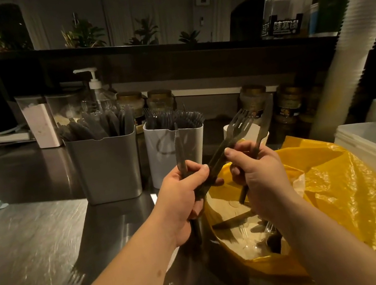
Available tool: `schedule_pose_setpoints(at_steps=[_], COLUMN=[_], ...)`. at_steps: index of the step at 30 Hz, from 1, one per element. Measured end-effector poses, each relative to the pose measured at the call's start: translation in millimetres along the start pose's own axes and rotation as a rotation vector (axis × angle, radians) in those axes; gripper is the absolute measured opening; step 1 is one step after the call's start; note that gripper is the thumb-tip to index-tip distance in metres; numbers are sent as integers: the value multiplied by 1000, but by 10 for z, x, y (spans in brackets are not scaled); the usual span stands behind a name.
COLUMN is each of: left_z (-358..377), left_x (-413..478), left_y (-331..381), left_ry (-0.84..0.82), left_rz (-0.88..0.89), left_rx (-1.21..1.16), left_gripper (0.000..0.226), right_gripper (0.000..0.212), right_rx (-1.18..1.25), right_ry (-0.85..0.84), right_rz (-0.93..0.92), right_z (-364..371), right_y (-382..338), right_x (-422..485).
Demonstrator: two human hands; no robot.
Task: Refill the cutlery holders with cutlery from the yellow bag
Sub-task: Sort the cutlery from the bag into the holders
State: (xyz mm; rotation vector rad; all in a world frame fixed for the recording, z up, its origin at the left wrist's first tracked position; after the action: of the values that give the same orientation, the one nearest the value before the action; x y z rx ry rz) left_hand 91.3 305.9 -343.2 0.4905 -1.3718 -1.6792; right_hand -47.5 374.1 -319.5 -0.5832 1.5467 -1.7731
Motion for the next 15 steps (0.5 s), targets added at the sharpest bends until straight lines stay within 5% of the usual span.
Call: schedule_pose_setpoints(at_steps=[8,15], left_z=[-2,-394], left_x=[21,145], left_y=[-3,176], left_ry=[-18,257], left_rz=[3,59], left_rx=[82,-59], left_gripper=[11,40], right_gripper=[16,7], right_rx=[138,18], right_ry=[86,7], right_rz=[85,-254], right_z=[-34,555], right_y=[-159,-1101], right_x=[66,244])
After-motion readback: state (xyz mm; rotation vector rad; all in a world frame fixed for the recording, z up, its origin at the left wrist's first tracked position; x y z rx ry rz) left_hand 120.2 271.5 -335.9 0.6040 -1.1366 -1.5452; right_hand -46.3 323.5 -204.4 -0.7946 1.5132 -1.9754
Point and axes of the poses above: each hand's wrist, its own x-axis towards the middle knuckle, its own z-axis out of the palm, y = z × x, the point moved 7 cm from there along x, towards the middle knuckle, and after that the axes turned 15 degrees about z, right-handed, at the moved point
